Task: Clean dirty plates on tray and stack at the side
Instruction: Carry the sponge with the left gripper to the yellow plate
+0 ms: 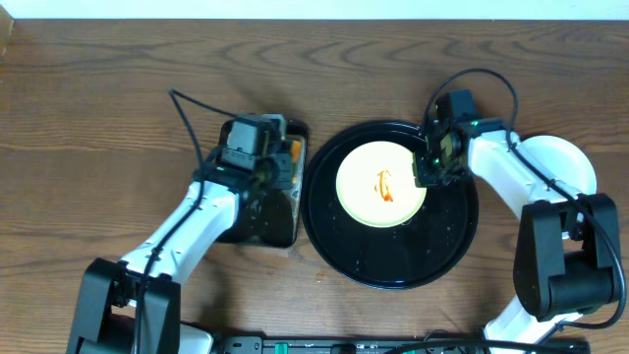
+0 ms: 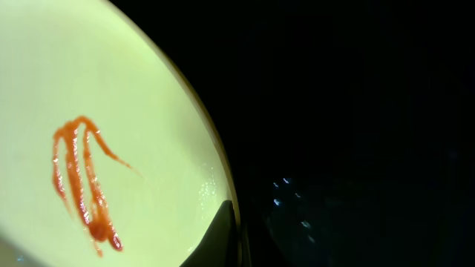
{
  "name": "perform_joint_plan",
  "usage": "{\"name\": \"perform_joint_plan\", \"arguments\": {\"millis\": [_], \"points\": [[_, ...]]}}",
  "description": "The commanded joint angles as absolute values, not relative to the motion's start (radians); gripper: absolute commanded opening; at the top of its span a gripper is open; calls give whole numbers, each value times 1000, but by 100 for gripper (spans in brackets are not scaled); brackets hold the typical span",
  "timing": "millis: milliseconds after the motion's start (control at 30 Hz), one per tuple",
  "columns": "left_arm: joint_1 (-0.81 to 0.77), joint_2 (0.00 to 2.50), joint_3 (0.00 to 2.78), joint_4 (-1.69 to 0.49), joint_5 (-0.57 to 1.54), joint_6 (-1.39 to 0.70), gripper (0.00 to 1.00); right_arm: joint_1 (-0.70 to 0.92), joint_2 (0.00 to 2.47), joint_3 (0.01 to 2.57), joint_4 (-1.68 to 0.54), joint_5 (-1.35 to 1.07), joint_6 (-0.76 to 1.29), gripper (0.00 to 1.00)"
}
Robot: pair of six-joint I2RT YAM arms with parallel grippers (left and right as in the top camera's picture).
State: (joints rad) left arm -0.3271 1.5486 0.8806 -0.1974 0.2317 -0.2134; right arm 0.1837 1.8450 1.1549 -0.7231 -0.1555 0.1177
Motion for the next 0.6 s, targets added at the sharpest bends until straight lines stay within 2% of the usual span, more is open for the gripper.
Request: {"name": "perform_joint_plan", "arguments": {"millis": [0, 467, 567], "points": [[-387, 1541, 882, -146, 269, -258, 7, 211, 1853, 1102, -680, -146, 183, 1], [-673, 1655, 882, 69, 212, -524, 7, 211, 1853, 1063, -646, -162, 191, 1], [-715, 1694, 892, 75, 242, -493, 7, 211, 1853, 1063, -646, -162, 191, 1]]}}
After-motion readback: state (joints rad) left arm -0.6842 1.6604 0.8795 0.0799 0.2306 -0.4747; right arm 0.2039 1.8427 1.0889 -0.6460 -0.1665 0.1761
